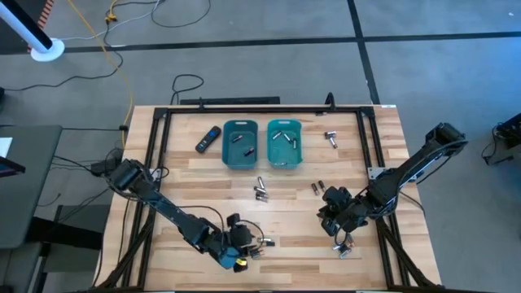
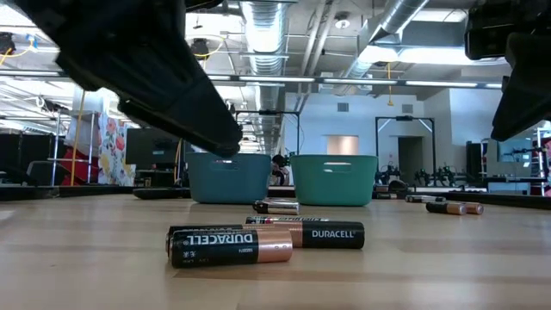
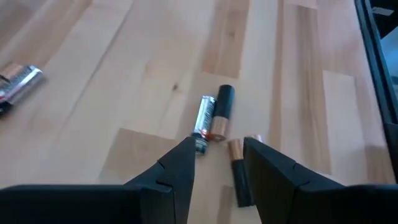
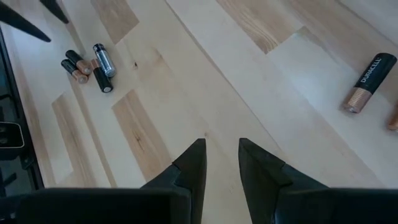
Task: Sort batteries
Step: Put the black battery into the blue bin
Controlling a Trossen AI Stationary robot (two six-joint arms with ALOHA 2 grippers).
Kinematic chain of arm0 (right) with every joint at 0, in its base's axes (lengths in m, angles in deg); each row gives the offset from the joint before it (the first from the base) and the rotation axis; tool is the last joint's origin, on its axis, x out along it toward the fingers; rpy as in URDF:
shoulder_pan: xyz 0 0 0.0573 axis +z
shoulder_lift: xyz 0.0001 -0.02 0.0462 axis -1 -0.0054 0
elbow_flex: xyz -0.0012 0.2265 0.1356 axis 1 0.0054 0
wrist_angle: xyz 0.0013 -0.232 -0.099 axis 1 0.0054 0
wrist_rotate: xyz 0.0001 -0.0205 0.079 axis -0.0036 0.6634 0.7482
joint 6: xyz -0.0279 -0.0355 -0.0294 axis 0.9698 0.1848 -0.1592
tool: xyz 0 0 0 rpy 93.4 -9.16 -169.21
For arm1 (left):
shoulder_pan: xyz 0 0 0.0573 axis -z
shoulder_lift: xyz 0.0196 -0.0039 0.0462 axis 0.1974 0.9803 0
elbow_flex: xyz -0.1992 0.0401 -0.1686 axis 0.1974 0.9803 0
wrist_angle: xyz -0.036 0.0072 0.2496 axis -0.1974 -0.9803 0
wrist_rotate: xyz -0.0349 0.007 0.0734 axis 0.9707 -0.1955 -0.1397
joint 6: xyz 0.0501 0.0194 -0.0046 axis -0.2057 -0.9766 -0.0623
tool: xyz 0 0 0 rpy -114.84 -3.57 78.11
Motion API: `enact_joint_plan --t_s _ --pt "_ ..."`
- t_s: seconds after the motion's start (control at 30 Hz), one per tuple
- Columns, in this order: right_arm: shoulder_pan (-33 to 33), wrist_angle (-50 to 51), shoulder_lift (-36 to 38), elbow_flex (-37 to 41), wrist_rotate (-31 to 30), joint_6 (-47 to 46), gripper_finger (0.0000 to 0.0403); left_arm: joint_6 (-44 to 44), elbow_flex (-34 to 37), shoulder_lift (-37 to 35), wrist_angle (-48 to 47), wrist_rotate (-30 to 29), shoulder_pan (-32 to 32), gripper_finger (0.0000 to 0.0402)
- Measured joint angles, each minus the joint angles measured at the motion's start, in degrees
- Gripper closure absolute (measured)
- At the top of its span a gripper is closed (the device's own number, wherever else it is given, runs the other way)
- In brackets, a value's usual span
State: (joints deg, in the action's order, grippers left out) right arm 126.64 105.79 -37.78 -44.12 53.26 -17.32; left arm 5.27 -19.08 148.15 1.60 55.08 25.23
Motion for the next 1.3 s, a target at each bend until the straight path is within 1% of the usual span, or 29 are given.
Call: enact_joint_plan --t_s 0.17,0.33,0.43,0.57,0.7,0.83,0.9,1.0,1.1,1.23,1.3 --pt "0.0 0.0 0.0 0.0 0.0 0.0 0.0291 3.0 0.0 0.4 0.7 -0.1 1.6 0.0272" --pt "0.0 0.0 0.0 0.0 0.0 0.1 0.0291 3.0 0.0 0.4 0.2 -0.4 2.9 0.0272" --pt "0.0 0.0 0.0 0.0 0.0 0.1 0.0291 3.1 -0.1 0.4 -1.4 -0.5 3.0 0.0272" --pt "0.0 0.0 0.0 0.0 0.0 0.1 0.0291 3.0 0.0 0.4 -1.3 -0.8 3.0 0.0272" --pt "0.0 0.0 0.0 0.0 0.0 0.0 0.0291 3.9 2.1 0.4 -2.1 -0.9 3.0 0.0272" --pt "0.3 0.0 0.0 0.0 0.0 0.0 0.0291 7.9 3.0 0.4 1.3 -1.0 3.3 0.0272" --pt "0.7 0.0 0.0 0.0 0.0 0.0 0.0291 7.1 3.0 0.4 3.8 -1.2 3.9 0.0272" --pt "1.3 0.0 0.0 0.0 0.0 0.0 0.0291 7.3 3.0 0.4 4.7 -1.2 5.1 0.0274" --pt "1.8 0.0 0.0 0.0 0.0 0.0 0.0291 9.7 3.0 0.4 4.7 -2.6 6.6 0.028" --pt "2.4 0.0 0.0 0.0 0.0 -0.4 0.0291 11.8 2.3 0.4 5.5 -5.9 8.5 0.0289" --pt "2.5 0.0 0.0 0.0 0.0 -0.4 0.0291 12.1 1.6 0.4 5.9 -6.2 9.0 0.0292"
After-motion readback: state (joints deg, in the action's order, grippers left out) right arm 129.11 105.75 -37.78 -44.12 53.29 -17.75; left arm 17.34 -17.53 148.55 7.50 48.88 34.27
